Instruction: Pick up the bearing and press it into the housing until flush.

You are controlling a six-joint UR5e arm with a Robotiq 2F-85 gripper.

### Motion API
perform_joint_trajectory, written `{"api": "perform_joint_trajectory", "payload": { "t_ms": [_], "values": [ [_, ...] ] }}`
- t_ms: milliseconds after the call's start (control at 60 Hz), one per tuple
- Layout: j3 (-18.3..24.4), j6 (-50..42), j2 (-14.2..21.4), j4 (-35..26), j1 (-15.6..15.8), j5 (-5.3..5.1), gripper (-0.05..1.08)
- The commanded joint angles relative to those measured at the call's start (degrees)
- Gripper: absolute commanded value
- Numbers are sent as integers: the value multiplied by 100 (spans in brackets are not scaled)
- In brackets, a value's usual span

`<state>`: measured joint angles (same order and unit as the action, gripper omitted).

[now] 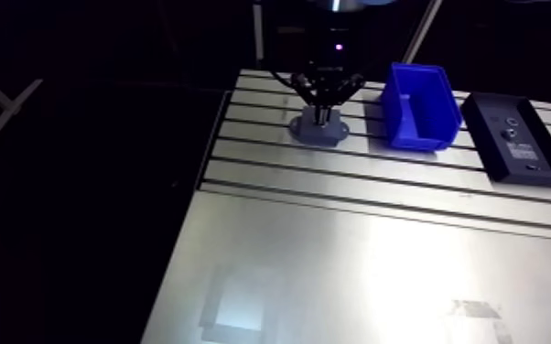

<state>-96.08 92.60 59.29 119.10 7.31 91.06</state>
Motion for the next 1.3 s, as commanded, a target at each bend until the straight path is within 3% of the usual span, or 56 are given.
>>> {"api": "perform_joint_trajectory", "payload": {
  "t_ms": [17, 250, 600, 633, 650, 667, 683, 700, 717, 733, 750, 1050, 1233, 1300],
  "values": [
    [74, 1, 67, -56, -1, -5, 108],
    [117, 8, 208, -151, 6, 3, 108],
    [277, 8, 542, -929, 9, 21, 106],
    [315, 8, 580, -980, 8, 21, 102],
    [366, 8, 623, -1078, 15, 28, 85],
    [366, 8, 623, -1078, 15, 28, 85],
    [411, 8, 674, -1182, 16, 22, 52],
    [411, 8, 674, -1182, 16, 22, 52],
    [448, 8, 742, -1287, 9, 36, 11],
    [448, 8, 742, -1287, 9, 36, 11],
    [520, 8, 827, -1370, 0, 61, 2],
    [1487, -1, 1331, -2800, -469, 90, 0],
    [1725, 8, 1352, -3027, -635, 134, 0],
    [1762, 8, 1359, -3038, -708, 198, 0]
  ]
}}
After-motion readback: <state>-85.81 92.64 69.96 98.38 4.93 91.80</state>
